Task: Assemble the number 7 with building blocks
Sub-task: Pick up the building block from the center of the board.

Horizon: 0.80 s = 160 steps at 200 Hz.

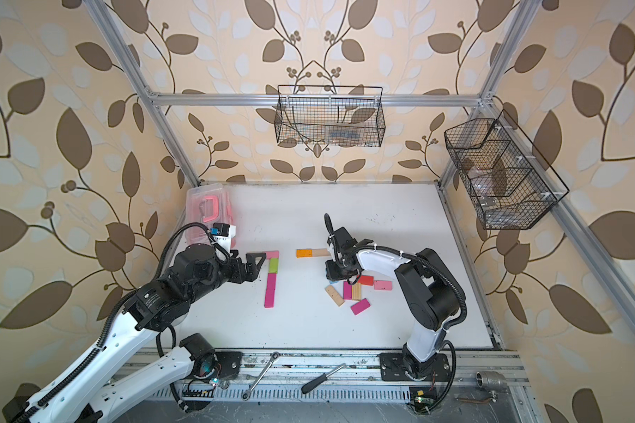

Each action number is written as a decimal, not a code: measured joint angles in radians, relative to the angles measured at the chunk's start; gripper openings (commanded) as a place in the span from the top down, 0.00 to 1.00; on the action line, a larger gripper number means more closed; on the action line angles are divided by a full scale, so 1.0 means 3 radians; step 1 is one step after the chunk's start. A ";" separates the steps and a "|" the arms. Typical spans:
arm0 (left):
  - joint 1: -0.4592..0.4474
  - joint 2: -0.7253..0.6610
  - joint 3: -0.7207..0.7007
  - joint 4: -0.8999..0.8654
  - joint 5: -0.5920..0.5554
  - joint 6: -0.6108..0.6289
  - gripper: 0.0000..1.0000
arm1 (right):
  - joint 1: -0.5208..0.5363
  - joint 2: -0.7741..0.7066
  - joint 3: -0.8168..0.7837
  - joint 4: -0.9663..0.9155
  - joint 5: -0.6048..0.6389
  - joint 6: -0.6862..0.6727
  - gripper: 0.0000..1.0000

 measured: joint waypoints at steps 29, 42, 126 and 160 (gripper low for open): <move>0.0000 0.0009 -0.0006 0.0015 0.0001 0.0000 0.01 | 0.0128 -0.0004 -0.0019 0.0216 0.0048 0.0284 1.00; 0.0000 0.0010 -0.0006 0.0015 0.0001 0.0000 0.01 | 0.0164 -0.0004 -0.0019 0.0238 0.0122 0.0380 1.00; 0.0000 0.0028 -0.0006 0.0017 0.0001 0.0001 0.01 | 0.0118 0.0052 0.0116 0.0072 0.0549 0.0683 1.00; 0.0000 0.0029 -0.0006 0.0017 0.0001 0.0001 0.01 | 0.0117 0.0117 0.0258 0.0018 0.0622 0.0636 1.00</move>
